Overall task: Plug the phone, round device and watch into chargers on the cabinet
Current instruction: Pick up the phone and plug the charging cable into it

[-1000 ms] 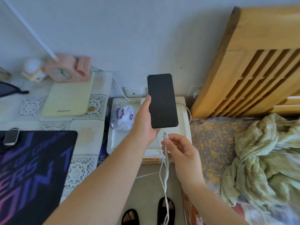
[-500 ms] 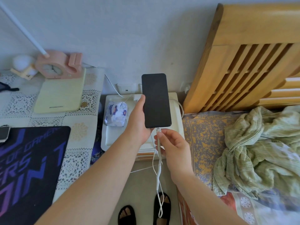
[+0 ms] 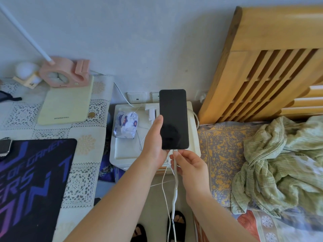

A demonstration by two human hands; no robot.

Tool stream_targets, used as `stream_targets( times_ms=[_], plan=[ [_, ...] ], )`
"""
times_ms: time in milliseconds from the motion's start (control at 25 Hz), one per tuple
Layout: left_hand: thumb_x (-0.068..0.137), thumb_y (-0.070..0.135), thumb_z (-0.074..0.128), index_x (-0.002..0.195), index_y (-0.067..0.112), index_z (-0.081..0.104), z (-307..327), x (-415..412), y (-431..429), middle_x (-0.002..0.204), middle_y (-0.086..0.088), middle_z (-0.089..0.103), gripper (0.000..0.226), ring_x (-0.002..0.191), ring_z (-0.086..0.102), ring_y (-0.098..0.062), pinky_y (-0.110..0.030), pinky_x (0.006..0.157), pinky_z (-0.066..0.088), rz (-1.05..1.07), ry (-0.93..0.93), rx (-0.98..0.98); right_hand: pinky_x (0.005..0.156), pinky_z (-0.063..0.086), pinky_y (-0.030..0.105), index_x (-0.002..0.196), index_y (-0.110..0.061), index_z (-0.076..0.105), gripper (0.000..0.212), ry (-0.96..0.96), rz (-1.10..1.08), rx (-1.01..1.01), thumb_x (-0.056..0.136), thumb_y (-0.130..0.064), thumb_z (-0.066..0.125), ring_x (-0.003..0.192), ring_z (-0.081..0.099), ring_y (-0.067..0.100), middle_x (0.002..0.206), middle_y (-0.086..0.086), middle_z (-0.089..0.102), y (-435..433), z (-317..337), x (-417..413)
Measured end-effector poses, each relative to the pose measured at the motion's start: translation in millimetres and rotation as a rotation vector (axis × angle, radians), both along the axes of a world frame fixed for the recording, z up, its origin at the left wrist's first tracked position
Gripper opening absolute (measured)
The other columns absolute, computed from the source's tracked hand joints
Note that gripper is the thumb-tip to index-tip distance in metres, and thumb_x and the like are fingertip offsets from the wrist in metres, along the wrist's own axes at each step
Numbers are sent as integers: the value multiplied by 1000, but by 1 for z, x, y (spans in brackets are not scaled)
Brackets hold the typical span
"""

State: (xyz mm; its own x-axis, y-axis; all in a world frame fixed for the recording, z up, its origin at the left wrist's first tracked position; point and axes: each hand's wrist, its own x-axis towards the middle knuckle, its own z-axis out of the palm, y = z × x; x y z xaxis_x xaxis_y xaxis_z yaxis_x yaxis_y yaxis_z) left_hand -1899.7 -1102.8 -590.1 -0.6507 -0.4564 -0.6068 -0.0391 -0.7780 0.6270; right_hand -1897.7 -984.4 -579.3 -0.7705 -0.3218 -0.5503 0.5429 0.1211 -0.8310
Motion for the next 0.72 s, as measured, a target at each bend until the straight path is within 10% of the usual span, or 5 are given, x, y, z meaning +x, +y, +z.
stream_targets(
  times_ms=[200, 720],
  plan=[
    [93, 46, 50, 106, 18, 69, -14, -2, 2, 93, -4, 77, 36, 83, 73, -21, -33, 71, 55, 27, 4, 63, 65, 54, 22, 87, -10, 71, 7, -3, 26, 30, 87, -13, 66, 61, 63, 7, 70, 2, 72, 4, -9, -6],
    [90, 48, 52, 109, 20, 68, -35, -21, -3, 105, -8, 73, 38, 100, 68, -26, -39, 85, 55, -10, -28, 69, 75, 54, 35, 84, -12, 72, 6, -20, 39, 57, 86, -14, 67, 64, 63, 10, 70, 2, 72, 0, -29, -24]
  ],
)
